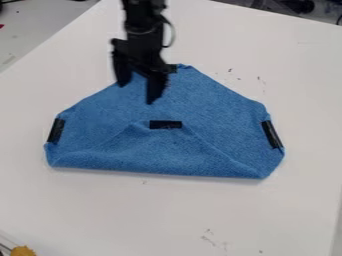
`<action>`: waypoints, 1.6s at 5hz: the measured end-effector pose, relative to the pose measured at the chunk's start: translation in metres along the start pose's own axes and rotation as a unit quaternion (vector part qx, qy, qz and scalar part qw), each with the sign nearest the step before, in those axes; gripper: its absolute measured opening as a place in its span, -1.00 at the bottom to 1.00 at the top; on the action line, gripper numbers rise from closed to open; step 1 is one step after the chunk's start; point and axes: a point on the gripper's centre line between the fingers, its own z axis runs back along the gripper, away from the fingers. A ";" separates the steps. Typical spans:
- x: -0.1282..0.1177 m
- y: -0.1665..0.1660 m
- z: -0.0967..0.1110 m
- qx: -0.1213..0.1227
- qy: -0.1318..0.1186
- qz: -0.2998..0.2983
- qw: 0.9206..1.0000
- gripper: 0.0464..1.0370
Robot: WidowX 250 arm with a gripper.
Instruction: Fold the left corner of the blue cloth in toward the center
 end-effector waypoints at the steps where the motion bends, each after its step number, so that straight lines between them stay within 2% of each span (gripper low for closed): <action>1: -0.040 0.028 -0.015 -0.007 -0.004 0.049 0.999 0.93; 2: -0.073 0.040 -0.028 -0.008 -0.016 0.072 0.997 0.93; 3: -0.091 0.045 -0.036 0.001 -0.020 0.097 0.995 0.93; 4: -0.096 0.055 -0.037 0.005 -0.026 0.103 0.994 0.93; 6: -0.106 0.071 -0.037 0.012 -0.018 0.111 0.994 0.93; 7: -0.110 0.074 -0.045 0.004 -0.008 0.114 0.993 0.93; 8: -0.107 0.075 -0.050 -0.003 -0.009 0.112 0.994 0.82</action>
